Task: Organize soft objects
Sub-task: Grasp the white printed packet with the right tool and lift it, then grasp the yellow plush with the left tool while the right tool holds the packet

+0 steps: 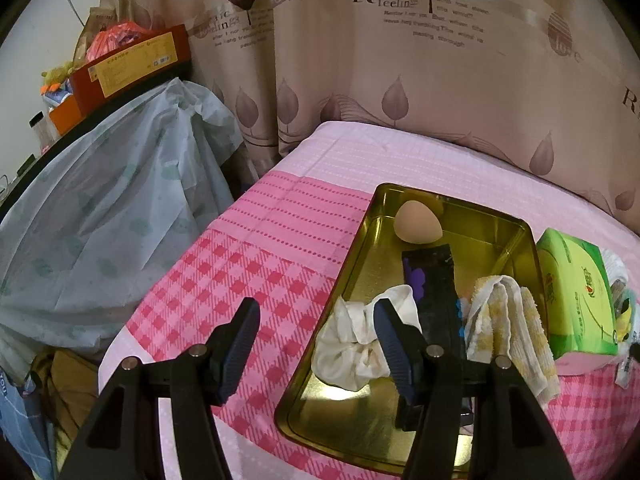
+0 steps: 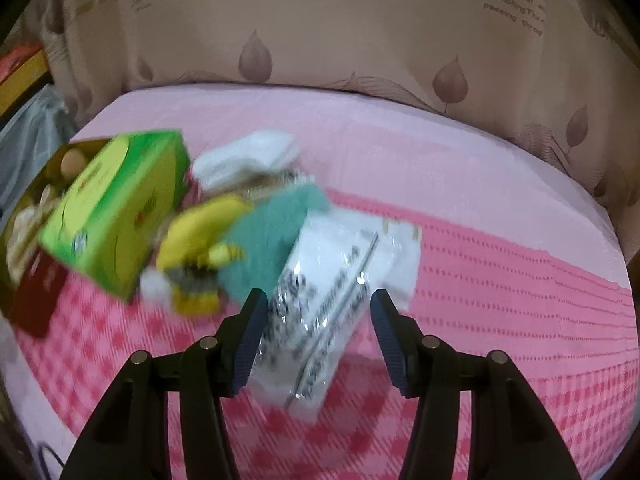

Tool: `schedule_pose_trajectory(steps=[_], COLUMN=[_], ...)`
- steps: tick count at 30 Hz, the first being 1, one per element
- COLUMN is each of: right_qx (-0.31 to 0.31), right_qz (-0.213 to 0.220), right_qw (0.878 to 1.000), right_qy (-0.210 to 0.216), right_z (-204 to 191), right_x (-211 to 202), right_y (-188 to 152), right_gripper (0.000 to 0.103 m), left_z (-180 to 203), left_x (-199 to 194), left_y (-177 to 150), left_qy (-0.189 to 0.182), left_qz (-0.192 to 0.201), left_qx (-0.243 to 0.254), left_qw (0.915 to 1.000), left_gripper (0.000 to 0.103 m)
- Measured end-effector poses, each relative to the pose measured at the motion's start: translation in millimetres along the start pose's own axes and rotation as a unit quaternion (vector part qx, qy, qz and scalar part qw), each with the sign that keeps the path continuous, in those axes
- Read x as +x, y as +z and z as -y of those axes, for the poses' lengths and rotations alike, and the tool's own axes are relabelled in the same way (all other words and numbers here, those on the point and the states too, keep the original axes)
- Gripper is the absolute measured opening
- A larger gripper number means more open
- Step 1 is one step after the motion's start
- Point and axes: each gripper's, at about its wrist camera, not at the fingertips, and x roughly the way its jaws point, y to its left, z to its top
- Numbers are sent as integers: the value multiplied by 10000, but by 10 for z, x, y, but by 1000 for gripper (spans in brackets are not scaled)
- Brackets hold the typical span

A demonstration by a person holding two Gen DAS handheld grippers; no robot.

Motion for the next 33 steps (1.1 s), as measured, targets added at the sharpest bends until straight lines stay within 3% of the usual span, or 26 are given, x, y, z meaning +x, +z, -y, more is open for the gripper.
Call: schedule_pose_trajectory(steps=[7, 12, 19, 21, 27, 33], right_qx=[275, 412, 15, -49, -243, -270], right_qz=[201, 264, 389, 395, 325, 293], right_qw=[9991, 9987, 9992, 9992, 9992, 9992], right_qy=[258, 107, -80, -41, -39, 100], right_z=[38, -34, -102, -68, 67, 237], right_x=[34, 136, 40, -21, -145, -248], right_y=[-68, 4, -118, -187, -381, -544], right_gripper=[51, 51, 29, 26, 23, 24], left_z=[73, 179, 405, 501, 868, 1454], left_x=[-31, -75, -210, -266, -511, -748], left_y=[-19, -48, -90, -109, -216, -377], left_qy=[30, -57, -426, -481, -977, -1699], left_qz=[84, 197, 345, 368, 394, 281], left_qx=[130, 319, 648, 763, 1191, 1617], left_qw=[9999, 9993, 9964, 9952, 9873, 9717], left_gripper=[61, 61, 61, 61, 61, 61])
